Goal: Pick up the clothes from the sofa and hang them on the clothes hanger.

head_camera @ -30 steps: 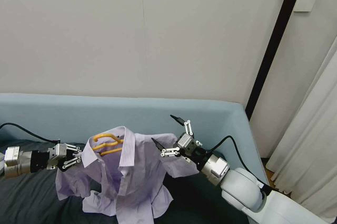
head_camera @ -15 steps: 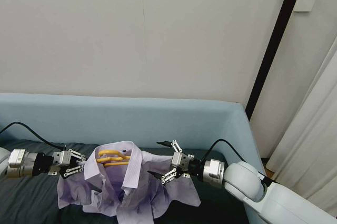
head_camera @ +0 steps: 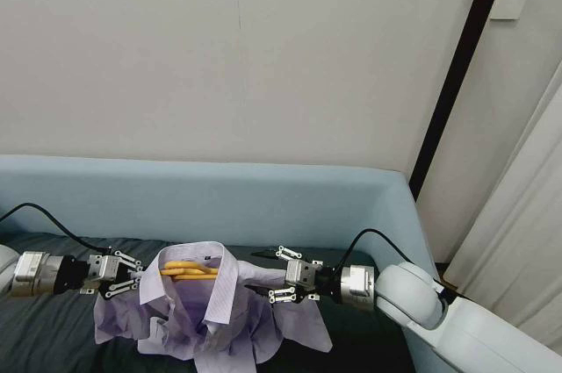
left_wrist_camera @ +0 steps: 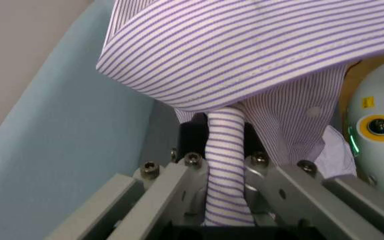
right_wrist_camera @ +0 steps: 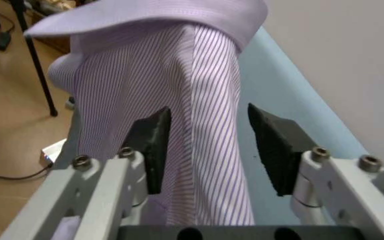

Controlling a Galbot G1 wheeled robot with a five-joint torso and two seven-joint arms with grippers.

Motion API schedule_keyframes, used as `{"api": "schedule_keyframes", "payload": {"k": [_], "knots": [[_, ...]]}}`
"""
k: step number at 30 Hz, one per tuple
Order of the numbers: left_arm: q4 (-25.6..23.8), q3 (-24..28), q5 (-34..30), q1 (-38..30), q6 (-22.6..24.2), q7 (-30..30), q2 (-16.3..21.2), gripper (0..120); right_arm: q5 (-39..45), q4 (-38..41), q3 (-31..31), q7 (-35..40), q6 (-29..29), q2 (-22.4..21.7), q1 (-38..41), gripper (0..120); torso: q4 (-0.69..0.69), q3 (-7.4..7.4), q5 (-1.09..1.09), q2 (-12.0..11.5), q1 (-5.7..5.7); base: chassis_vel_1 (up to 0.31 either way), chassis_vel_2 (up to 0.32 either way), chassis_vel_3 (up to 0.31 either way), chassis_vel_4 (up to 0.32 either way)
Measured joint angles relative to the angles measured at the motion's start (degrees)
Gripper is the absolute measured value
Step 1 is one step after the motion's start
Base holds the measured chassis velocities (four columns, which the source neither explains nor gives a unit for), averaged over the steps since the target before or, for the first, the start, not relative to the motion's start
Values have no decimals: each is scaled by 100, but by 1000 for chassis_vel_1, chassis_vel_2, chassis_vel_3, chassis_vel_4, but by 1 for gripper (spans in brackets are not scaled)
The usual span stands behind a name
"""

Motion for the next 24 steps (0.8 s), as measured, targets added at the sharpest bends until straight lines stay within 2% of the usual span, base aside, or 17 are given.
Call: {"api": "schedule_keyframes", "payload": {"k": [1,3,4,6,10,17,20,22,24], "knots": [[-8,1,-54,1,17,0,2,1,-33,-23,6,-57,-2,0,12,40,0,0,0,0,0,0,0,0,0],[-19,1,-102,7,39,0,4,1,-49,-44,12,-100,-2,3,20,38,0,0,0,0,0,0,0,0,0],[-23,2,-125,10,58,8,5,1,-53,-72,16,-186,-3,13,36,28,0,0,0,0,0,0,0,0,0],[-20,4,-124,8,58,15,5,1,-53,-85,19,-240,-3,19,46,26,0,0,0,0,0,0,0,0,0],[40,16,-90,-19,-2,29,-12,1,53,-124,68,-605,24,44,102,9,1,0,0,0,0,0,0,0,0],[85,26,-139,-41,-148,-19,-57,1,217,-140,207,-1005,116,45,91,8,1,0,-1,0,0,0,0,0,0],[133,29,-395,-31,-347,-285,-25,1,278,-31,323,-1029,131,-17,4,8,0,0,0,0,0,0,0,0,0],[170,20,-472,-32,-401,-384,-14,4,301,-5,368,-1002,133,-43,-20,8,0,0,0,0,0,0,0,0,0],[272,-49,-589,-35,-473,-556,20,12,346,3,500,-902,114,-117,-49,8,2,0,0,0,0,0,0,0,0]]}}
